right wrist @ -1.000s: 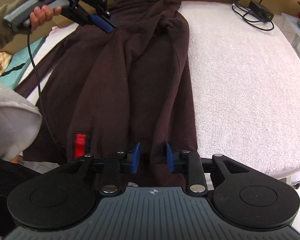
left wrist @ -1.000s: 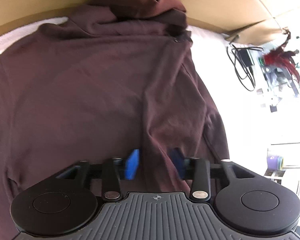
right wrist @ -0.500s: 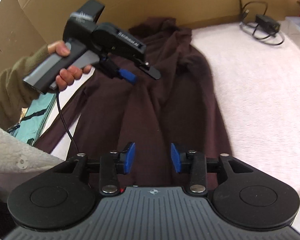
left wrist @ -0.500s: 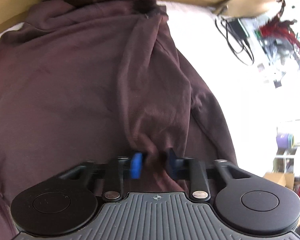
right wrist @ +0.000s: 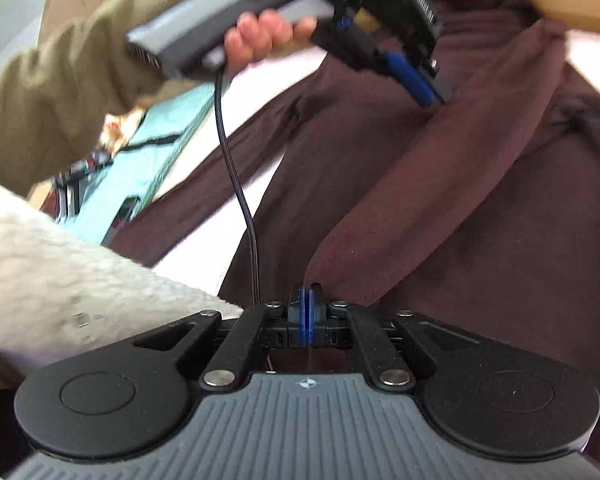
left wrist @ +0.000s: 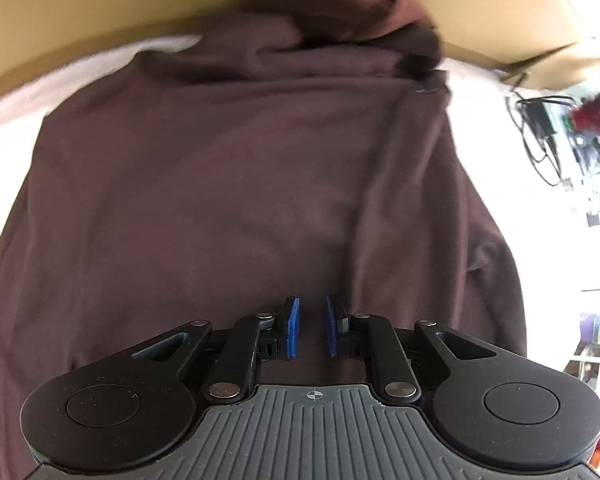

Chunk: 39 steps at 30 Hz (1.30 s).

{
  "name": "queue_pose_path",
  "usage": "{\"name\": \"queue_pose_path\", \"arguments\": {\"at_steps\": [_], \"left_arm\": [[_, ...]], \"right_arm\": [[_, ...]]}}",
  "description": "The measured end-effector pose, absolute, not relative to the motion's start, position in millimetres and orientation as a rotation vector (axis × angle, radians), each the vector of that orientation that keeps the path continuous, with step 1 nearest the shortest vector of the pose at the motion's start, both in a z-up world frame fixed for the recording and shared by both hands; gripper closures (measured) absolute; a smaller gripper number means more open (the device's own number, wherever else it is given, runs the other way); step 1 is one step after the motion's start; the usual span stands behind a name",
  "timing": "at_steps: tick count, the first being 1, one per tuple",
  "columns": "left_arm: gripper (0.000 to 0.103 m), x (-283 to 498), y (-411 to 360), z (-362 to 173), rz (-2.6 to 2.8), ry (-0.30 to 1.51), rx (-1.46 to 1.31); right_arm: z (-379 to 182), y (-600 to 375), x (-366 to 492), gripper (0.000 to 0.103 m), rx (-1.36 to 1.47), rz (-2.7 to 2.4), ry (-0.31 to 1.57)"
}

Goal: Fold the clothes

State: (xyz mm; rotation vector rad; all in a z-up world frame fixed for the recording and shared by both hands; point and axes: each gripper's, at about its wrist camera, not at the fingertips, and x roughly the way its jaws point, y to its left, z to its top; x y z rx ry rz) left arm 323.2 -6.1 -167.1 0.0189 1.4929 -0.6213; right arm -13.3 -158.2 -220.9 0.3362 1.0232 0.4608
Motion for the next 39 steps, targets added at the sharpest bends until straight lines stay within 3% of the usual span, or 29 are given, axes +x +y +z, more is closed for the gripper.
{"name": "queue_pose_path", "arguments": {"at_steps": [3, 5, 7, 8, 12, 24, 26, 27, 28, 30, 31, 39], "left_arm": [[0.071, 323.2, 3.4, -168.5, -0.619, 1.496, 0.005], [0.064, 323.3, 1.2, -161.4, -0.645, 1.47, 0.003], [0.043, 326.4, -6.7, -152.5, -0.669, 1.433, 0.006], [0.04, 328.4, -12.9, -147.4, -0.673, 1.405, 0.02], [0.03, 331.6, -47.2, -130.9, -0.729, 1.292, 0.09], [0.031, 352.9, -132.0, -142.1, -0.759, 1.199, 0.231], [0.035, 354.1, -136.1, -146.0, -0.759, 1.208, 0.23], [0.048, 355.0, -137.9, -148.1, -0.759, 1.215, 0.231], [0.071, 355.8, -139.8, -150.2, -0.758, 1.223, 0.232], [0.097, 356.0, -143.6, -157.1, -0.751, 1.237, 0.228], [0.103, 355.2, -143.3, -156.9, -0.747, 1.234, 0.226], [0.103, 372.2, -128.3, -143.8, -0.691, 1.187, 0.196]], "right_arm": [[-228.0, -156.0, -7.2, 0.095, 0.352, 0.446, 1.031], [-216.2, -168.5, -15.2, 0.081, 0.371, 0.435, 1.003], [-202.4, -183.7, -24.7, 0.063, 0.386, 0.414, 0.966], [-197.0, -193.7, -28.8, 0.061, 0.394, 0.388, 0.947], [-190.3, -226.9, -42.0, 0.057, 0.457, 0.26, 0.913], [-208.2, -251.2, -74.9, 0.046, 0.639, 0.071, 0.896], [-210.1, -255.7, -77.7, 0.045, 0.656, 0.058, 0.897], [-210.8, -257.4, -78.5, 0.045, 0.66, 0.052, 0.896], [-211.5, -259.1, -79.3, 0.045, 0.665, 0.046, 0.896], [-210.4, -262.5, -84.5, 0.045, 0.673, 0.035, 0.895], [-209.3, -264.1, -86.9, 0.045, 0.675, 0.03, 0.893], [-200.7, -272.8, -87.4, 0.045, 0.611, -0.015, 0.831]]}}
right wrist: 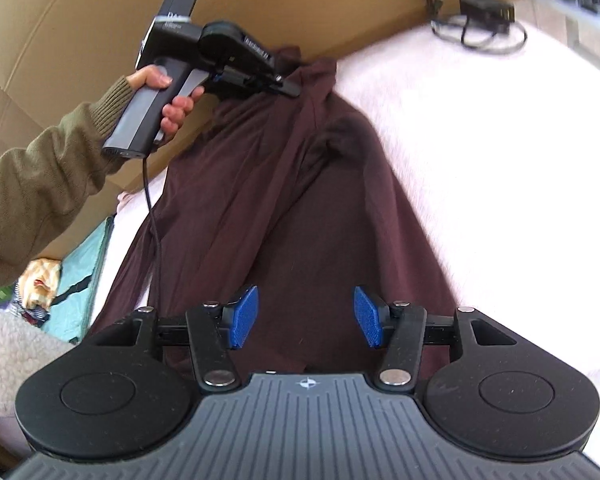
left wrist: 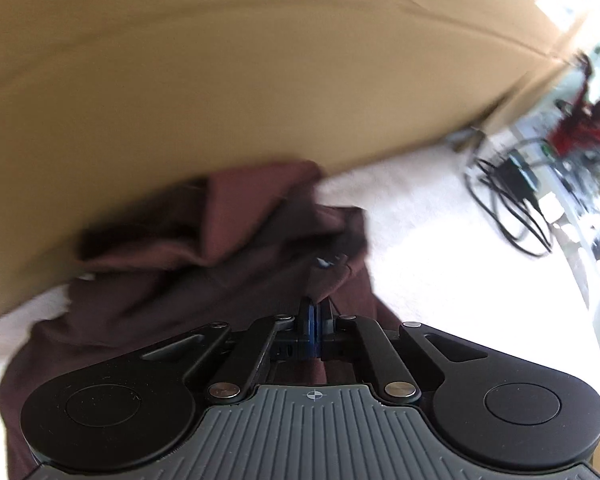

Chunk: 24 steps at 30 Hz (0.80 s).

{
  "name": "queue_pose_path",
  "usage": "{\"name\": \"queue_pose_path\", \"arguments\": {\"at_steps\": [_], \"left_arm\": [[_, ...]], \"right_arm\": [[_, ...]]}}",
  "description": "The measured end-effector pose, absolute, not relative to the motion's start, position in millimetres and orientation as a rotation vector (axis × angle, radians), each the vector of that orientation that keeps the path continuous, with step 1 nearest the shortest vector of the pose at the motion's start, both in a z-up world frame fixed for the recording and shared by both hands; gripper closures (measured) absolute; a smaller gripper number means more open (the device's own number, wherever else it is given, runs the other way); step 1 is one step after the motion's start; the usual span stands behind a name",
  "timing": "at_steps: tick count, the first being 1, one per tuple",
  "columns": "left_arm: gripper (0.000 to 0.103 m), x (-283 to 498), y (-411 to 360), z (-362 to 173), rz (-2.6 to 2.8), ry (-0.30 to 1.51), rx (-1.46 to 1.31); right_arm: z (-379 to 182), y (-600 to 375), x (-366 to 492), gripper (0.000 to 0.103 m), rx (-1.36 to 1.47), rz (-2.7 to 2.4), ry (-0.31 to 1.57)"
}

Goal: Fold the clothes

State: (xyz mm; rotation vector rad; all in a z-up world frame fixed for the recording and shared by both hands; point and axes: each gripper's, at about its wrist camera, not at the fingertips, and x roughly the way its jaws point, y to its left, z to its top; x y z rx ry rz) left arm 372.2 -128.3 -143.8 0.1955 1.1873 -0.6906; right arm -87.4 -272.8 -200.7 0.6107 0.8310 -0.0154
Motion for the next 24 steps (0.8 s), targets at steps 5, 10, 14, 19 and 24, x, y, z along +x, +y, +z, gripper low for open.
{"name": "queue_pose_path", "arguments": {"at_steps": [5, 10, 14, 19, 24], "left_arm": [[0.103, 381.3, -119.1, -147.6, -0.653, 1.195, 0.197], [0.103, 381.8, -123.6, -149.9, -0.67, 1.199, 0.226], [0.09, 380.3, -127.2, -151.4, -0.674, 1.192, 0.262], [0.083, 388.0, -117.3, -154.4, -0.637, 1.199, 0.251], [0.065, 387.5, -106.0, -148.8, -0.643, 1.191, 0.236]], "right_arm": [[-198.1, -279.9, -83.7, 0.045, 0.549, -0.062, 0.797], [-196.7, -280.4, -74.5, 0.048, 0.45, -0.078, 0.807], [-201.0, -277.9, -65.4, 0.064, 0.382, -0.068, 0.846], [-205.4, -282.3, -83.2, 0.066, 0.402, -0.109, 0.886], [-210.3, -293.9, -128.4, 0.064, 0.468, -0.212, 0.922]]}}
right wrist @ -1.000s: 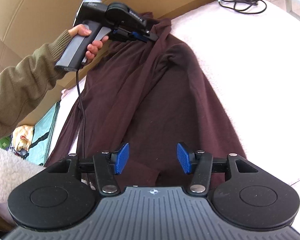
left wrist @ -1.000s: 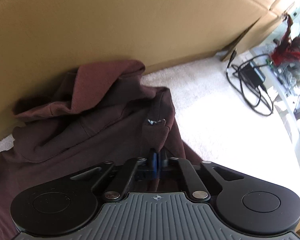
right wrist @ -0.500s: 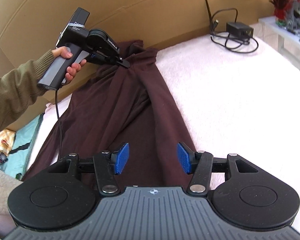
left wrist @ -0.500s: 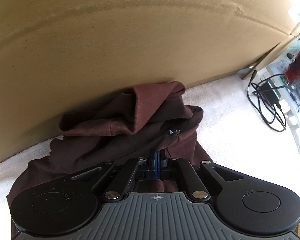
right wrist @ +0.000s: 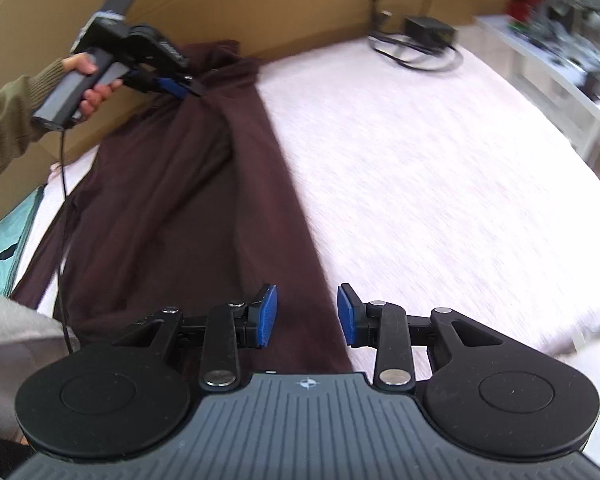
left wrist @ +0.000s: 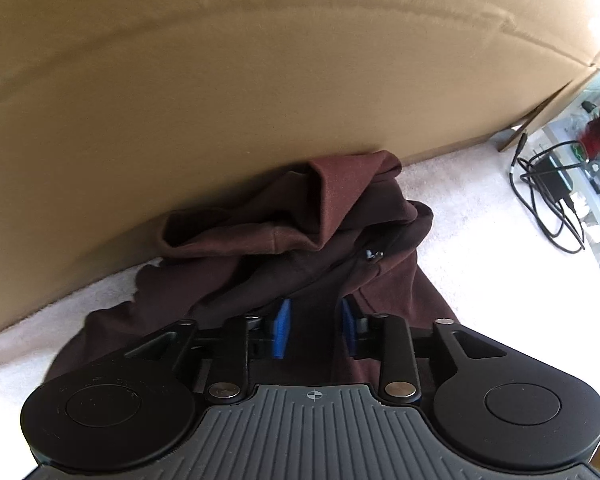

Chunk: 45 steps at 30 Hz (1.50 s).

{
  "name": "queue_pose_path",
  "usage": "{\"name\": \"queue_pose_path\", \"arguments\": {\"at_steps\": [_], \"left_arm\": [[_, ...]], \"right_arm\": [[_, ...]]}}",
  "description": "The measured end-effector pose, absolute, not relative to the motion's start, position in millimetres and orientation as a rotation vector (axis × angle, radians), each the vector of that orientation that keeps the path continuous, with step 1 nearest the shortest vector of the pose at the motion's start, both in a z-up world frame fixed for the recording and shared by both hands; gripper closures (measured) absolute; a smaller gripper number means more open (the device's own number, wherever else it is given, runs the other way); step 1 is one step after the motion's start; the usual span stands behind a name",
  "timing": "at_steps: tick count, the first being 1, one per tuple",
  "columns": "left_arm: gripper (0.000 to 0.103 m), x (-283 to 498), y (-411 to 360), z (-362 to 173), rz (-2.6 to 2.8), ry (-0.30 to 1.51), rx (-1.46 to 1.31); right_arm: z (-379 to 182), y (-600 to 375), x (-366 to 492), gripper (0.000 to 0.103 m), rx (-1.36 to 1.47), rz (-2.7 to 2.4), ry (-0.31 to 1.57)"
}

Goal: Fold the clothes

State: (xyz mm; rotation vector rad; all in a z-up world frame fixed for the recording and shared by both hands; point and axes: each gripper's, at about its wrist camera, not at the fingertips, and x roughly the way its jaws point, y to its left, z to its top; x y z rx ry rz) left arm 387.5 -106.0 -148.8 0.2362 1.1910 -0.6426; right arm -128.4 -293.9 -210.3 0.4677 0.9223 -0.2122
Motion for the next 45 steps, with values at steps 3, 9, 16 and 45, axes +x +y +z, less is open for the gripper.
{"name": "queue_pose_path", "arguments": {"at_steps": [3, 9, 16, 45], "left_arm": [[0.045, 387.0, -102.5, -144.1, -0.639, 1.186, 0.26], [0.041, 391.3, -87.3, -131.8, -0.615, 1.216, 0.168], [0.028, 339.6, -101.0, -113.7, -0.848, 1.21, 0.142], [0.028, 270.7, -157.7, -196.6, -0.728, 1.368, -0.14]], "right_arm": [[-213.2, -297.2, -153.9, 0.064, 0.519, -0.257, 0.949], [-217.7, -292.2, -178.9, 0.065, 0.537, -0.281, 0.983], [-207.1, -280.5, -174.5, 0.066, 0.484, -0.24, 0.959], [-208.3, -262.8, -95.6, 0.064, 0.42, -0.087, 0.882]]}}
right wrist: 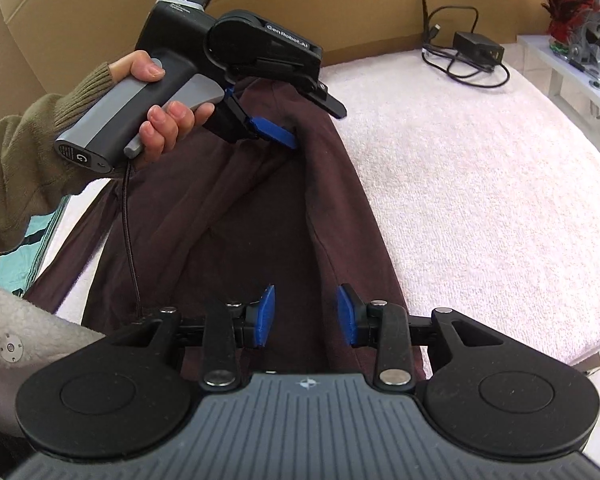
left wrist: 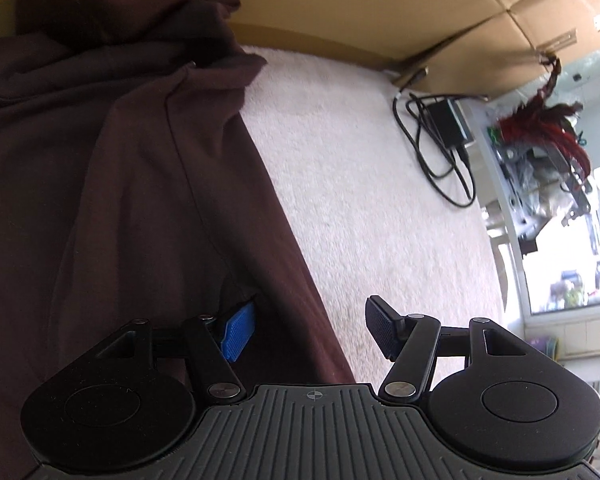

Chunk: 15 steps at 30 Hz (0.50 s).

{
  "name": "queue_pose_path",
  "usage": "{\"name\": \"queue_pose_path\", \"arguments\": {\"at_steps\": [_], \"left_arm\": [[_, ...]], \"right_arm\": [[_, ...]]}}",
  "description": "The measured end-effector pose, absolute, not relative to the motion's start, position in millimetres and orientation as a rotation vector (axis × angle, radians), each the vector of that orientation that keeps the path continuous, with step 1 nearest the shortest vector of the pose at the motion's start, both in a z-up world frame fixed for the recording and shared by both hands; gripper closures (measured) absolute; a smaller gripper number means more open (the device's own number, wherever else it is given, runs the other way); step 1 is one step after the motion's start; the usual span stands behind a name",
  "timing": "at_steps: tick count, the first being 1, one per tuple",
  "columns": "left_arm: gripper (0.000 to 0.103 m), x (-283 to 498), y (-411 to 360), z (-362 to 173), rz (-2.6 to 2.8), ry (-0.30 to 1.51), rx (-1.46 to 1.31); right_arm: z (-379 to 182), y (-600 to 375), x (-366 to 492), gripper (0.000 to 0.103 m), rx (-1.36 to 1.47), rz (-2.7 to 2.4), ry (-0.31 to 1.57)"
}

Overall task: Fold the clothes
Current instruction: 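Open the left gripper and move the right gripper over the sweatshirt, then lower the right gripper to the sweatshirt hem near the red tag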

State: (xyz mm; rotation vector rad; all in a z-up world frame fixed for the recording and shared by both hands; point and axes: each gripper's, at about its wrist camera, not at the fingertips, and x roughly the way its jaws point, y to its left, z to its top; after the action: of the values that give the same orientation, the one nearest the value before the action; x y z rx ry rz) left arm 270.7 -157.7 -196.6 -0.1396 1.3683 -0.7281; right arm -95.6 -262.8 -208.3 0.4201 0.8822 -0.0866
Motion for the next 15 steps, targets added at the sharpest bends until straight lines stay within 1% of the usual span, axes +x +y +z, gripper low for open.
{"name": "queue_pose_path", "arguments": {"at_steps": [6, 15], "left_arm": [[0.029, 271.8, -152.3, -189.1, -0.675, 1.31, -0.145], [0.03, 274.3, -151.3, -187.8, -0.645, 1.277, -0.145]], "right_arm": [[-211.8, -261.9, -100.3, 0.064, 0.426, -0.086, 0.892], [-221.9, -255.3, -97.7, 0.064, 0.392, -0.07, 0.925]]}}
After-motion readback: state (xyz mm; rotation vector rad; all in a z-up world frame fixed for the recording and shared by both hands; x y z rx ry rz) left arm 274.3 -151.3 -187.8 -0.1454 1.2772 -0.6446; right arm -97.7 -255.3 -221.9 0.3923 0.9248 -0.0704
